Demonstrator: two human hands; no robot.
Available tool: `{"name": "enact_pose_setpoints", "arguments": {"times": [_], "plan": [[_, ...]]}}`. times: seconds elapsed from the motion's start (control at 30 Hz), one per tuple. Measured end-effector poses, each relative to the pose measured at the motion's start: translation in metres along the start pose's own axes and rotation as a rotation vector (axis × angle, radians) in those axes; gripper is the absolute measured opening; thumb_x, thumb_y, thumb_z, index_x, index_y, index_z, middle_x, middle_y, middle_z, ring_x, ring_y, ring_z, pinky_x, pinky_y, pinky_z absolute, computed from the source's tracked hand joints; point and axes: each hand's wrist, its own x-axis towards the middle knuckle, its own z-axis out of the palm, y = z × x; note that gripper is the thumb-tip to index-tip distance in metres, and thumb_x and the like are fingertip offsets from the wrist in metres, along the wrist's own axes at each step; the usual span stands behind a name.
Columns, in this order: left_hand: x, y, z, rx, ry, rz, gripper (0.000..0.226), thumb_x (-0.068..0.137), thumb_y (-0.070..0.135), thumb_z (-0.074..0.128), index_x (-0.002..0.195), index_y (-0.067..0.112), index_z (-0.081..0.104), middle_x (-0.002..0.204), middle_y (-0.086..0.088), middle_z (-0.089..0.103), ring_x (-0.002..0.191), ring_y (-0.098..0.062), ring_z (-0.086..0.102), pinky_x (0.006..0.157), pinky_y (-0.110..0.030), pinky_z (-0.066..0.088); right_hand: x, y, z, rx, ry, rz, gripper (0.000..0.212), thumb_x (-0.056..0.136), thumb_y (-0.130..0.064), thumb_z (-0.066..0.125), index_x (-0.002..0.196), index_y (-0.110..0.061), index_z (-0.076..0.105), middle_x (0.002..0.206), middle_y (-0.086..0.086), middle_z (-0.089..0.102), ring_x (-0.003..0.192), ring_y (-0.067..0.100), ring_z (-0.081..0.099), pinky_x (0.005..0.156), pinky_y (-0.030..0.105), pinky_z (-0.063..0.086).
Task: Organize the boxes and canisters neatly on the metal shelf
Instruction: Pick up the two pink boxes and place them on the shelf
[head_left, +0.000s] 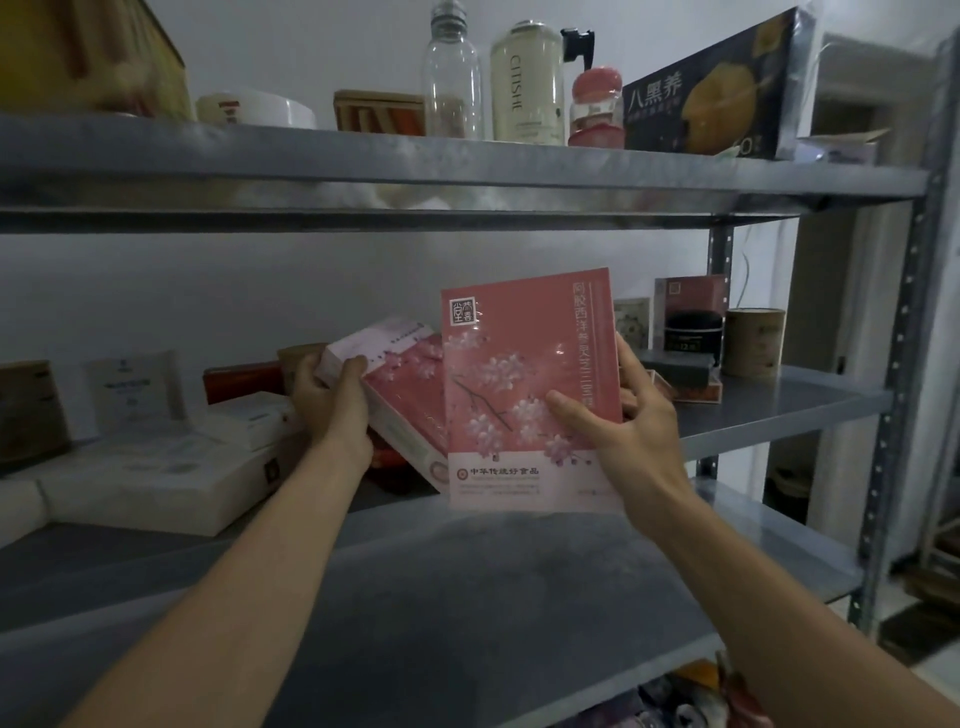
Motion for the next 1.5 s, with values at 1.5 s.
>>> {"name": "enact_pose_setpoints", "arguments": {"times": [1.5], "plan": [[-0.402,-0.217,-0.040,0.420,-1.186,-0.307,0.034,0.087,0.005,0.068,0.109,0.031,0.064,0.118,0.006,0.061,0.107,-0.018,0.063,0.070,-0.039,0.061,-0.391,0.075,-0.273,-0.605,0.771,0.578,0.098,0.066,-0.033,0.091,0.148,-0.038,0.039,0.120,0.002,0.067,0.100,0.017,0.068,0.087,0.038,0.060]]}}
